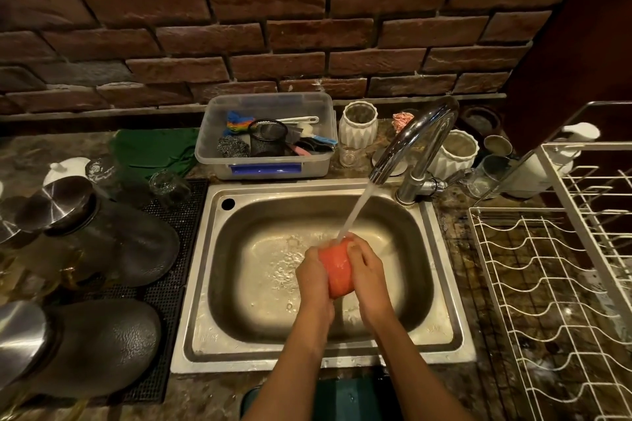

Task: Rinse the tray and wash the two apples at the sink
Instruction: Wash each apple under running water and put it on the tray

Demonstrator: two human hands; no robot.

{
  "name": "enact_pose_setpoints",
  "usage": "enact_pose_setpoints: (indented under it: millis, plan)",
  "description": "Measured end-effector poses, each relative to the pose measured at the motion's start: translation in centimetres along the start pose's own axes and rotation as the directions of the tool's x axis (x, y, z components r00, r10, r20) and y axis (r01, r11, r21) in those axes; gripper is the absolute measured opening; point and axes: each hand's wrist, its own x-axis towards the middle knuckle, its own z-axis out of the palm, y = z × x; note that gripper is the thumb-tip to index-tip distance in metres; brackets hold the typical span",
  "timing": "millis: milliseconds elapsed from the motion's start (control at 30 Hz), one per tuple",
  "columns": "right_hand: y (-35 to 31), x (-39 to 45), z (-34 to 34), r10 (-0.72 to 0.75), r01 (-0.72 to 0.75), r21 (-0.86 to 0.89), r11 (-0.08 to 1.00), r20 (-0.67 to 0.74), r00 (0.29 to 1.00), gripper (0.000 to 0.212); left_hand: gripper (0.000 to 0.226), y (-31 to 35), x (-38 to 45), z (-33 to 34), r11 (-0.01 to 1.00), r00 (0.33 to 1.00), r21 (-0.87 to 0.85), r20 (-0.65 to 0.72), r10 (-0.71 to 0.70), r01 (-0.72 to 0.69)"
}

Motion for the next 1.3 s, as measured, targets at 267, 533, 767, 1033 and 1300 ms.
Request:
enact_pose_setpoints:
  millis: [267, 533, 767, 1033, 1300]
  plan:
    - [-1.6, 0.7, 1.0, 0.163, -0.143, 0.148, 0.979, -0.137, 0.977, 0.023, 0.033, -2.7, -0.5, -0.6, 0.827, 0.873, 0.289, 0.084, 0.48, -0.483]
    - [-2.8, -0.1, 1.2, 0.209, -0.204, 0.084, 0.975, -0.056, 0.976, 0.035, 0.016, -3.2, -0.1, -0.7, 0.778, 0.817, 0.26, 0.092, 0.57, -0.572]
    - [-1.6, -1.1, 1.6, -0.009, 0.011, -0.056, 0.998, 0.04, 0.999, 0.03, 0.042, -2.0, 1.0, 0.2, 0.992, 0.981, -0.01, -0.145, 0.126, -0.129]
    - [-2.5, -0.7, 1.4, 0.269, -0.248, 0.162, 0.955, -0.125, 0.955, 0.029, 0.037, -3.3, -0.9, -0.6, 0.801, 0.864, 0.325, 0.173, 0.473, -0.504]
    - [-2.3, -2.4, 2.1, 0.245, -0.214, 0.388, 0.896, -0.032, 0.969, 0.029, 0.029, -0.8, -0.2, -0.4, 0.924, 0.929, 0.118, -0.036, 0.369, -0.363]
